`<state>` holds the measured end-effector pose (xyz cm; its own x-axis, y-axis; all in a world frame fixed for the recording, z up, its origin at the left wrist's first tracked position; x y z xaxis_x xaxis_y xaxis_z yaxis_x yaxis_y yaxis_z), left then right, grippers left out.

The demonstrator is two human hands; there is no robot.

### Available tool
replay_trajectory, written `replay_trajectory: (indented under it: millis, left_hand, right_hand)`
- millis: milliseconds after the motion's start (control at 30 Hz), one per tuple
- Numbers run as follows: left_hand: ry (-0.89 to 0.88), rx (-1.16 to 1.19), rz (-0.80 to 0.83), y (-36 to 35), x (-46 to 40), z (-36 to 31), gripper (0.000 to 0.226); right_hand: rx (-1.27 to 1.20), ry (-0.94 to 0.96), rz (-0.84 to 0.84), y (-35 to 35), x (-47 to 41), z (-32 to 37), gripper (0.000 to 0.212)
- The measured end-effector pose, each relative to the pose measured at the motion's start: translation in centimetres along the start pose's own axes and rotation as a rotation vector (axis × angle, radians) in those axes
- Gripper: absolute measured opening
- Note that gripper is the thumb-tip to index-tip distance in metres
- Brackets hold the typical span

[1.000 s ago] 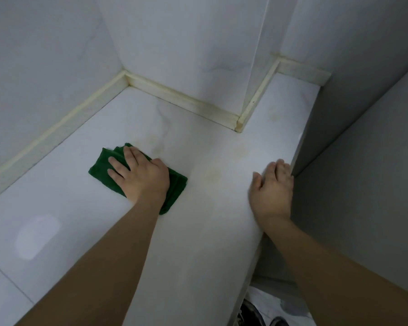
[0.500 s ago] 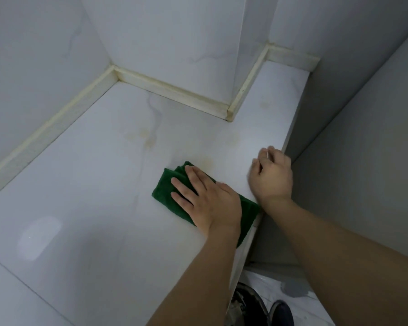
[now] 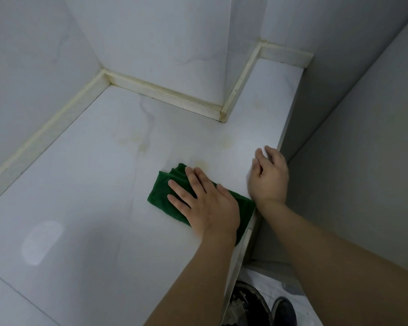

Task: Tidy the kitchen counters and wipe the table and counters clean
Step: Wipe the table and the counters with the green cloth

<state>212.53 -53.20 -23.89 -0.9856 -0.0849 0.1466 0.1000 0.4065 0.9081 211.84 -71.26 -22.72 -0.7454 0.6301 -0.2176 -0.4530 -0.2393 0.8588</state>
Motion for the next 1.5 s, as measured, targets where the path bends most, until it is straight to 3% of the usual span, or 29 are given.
replay_trajectory:
  millis: [200, 367, 500, 567, 633, 733, 900, 1133, 1500]
  left_hand:
    - [0.017, 0.005, -0.006, -0.6, -1.5, -1.5, 0.064]
    - [-0.013, 0.022, 0.032, -0.3, -1.6, -1.3, 0.065]
    - [-0.006, 0.010, 0.032, 1.2, -4.1, 0.8, 0.068]
    - [0.032, -0.004, 0.014, 2.5, -5.8, 2.8, 0.068]
    - [0.048, -0.022, 0.010, 3.3, -7.2, 4.3, 0.067]
    - [0.068, -0.034, 0.001, 4.6, -9.3, 6.2, 0.067]
    - [0.070, -0.034, -0.017, 6.0, -12.0, 8.5, 0.066]
    - [0.062, -0.048, -0.043, 8.4, -17.2, 12.3, 0.066]
    - [0.066, -0.070, -0.097, 12.1, -25.0, 18.0, 0.066]
  right_hand:
    - [-0.014, -0.021, 0.007, -0.1, -0.5, -0.4, 0.032]
    - [0.276, 0.040, 0.054, -0.1, -0.5, 0.9, 0.032]
    - [0.633, 0.056, 0.295, -1.1, -0.3, 2.3, 0.051]
    - [0.701, 0.012, 0.372, -1.1, -0.3, 3.4, 0.056]
    - [0.648, 0.019, 0.356, -0.8, -0.5, 5.1, 0.055]
    - [0.429, 0.197, 0.302, -1.2, -0.6, 9.5, 0.054]
    - [0.277, 0.444, 0.429, -4.3, -0.7, 15.9, 0.044]
    - [0.261, 0.401, 0.459, -8.8, -3.5, 20.8, 0.051]
    - [0.325, 0.486, 0.237, -13.1, -6.3, 20.9, 0.062]
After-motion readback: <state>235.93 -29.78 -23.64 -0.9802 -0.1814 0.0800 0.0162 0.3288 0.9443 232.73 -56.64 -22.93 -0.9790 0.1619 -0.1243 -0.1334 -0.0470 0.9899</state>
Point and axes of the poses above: each hand's wrist, its own x-axis away from the middle knuckle, its own y-axis out of the back of the hand, z = x × y, the point moved 9 cm from there along -x, towards the middle knuckle, and after that the axes turned 12 degrees about x, right-handed, at the moved point
